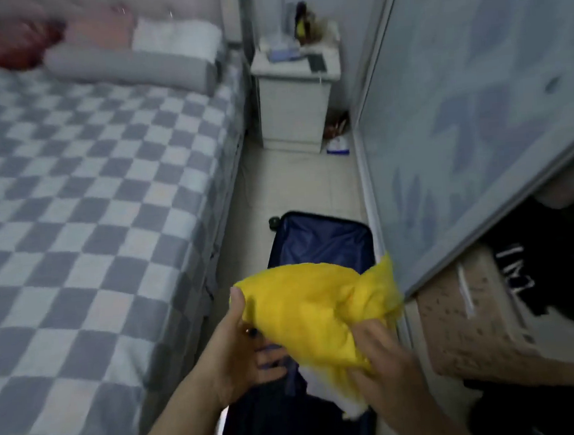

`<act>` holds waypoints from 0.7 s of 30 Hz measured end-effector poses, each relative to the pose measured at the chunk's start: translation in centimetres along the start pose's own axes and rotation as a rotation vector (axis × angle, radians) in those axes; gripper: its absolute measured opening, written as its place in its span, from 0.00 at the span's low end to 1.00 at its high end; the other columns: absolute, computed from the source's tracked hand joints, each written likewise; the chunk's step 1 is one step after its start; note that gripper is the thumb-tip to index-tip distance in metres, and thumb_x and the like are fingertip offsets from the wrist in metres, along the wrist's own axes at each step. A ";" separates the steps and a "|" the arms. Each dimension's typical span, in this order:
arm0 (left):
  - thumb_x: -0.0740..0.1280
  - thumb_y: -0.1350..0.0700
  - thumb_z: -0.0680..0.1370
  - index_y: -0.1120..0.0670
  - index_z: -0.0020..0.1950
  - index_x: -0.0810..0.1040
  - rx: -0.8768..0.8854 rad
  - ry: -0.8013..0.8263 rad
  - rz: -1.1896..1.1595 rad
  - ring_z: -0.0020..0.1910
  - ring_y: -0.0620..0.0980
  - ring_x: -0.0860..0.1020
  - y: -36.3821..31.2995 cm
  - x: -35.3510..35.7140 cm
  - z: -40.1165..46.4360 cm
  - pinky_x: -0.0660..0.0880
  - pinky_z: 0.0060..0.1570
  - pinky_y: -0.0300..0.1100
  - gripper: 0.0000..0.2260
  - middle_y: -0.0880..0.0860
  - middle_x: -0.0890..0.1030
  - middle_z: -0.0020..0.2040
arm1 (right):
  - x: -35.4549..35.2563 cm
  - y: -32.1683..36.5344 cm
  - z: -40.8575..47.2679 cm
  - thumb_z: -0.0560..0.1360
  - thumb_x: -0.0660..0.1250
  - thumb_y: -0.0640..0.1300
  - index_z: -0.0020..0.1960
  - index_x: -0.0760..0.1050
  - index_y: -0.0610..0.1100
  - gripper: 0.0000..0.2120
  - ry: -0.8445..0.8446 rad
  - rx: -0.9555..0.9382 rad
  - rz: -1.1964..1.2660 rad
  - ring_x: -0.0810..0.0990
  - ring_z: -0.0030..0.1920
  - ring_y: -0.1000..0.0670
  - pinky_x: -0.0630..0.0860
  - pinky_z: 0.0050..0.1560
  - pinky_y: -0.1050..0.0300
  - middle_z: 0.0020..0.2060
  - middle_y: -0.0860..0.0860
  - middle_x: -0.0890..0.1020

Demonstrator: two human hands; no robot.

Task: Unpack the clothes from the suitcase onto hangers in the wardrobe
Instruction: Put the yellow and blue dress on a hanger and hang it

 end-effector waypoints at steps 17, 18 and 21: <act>0.62 0.63 0.73 0.59 0.64 0.70 0.541 0.042 -0.026 0.54 0.65 0.75 -15.4 16.7 -20.9 0.73 0.50 0.62 0.19 0.66 0.76 0.59 | -27.1 8.6 4.5 0.77 0.61 0.37 0.49 0.73 0.66 0.21 -0.384 0.117 0.396 0.78 0.49 0.59 0.75 0.52 0.63 0.53 0.59 0.78; 0.62 0.63 0.72 0.60 0.64 0.70 0.551 0.050 -0.013 0.55 0.66 0.75 -15.5 17.3 -21.3 0.73 0.52 0.63 0.19 0.67 0.76 0.58 | -27.8 8.6 5.1 0.77 0.63 0.38 0.52 0.71 0.63 0.17 -0.342 0.181 0.527 0.78 0.50 0.57 0.75 0.55 0.59 0.55 0.55 0.77; 0.62 0.64 0.71 0.61 0.62 0.72 0.562 0.094 0.014 0.54 0.66 0.76 -15.3 19.0 -22.4 0.73 0.53 0.63 0.19 0.67 0.77 0.55 | -29.6 9.2 6.6 0.77 0.63 0.45 0.66 0.65 0.52 0.19 -0.263 0.265 0.825 0.76 0.57 0.52 0.73 0.58 0.55 0.60 0.49 0.74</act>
Point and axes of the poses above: each hand's wrist, its own z-axis towards the middle knuckle, its own x-axis out of the palm, y = z × x, the point moved 7 cm from there along z, towards the middle knuckle
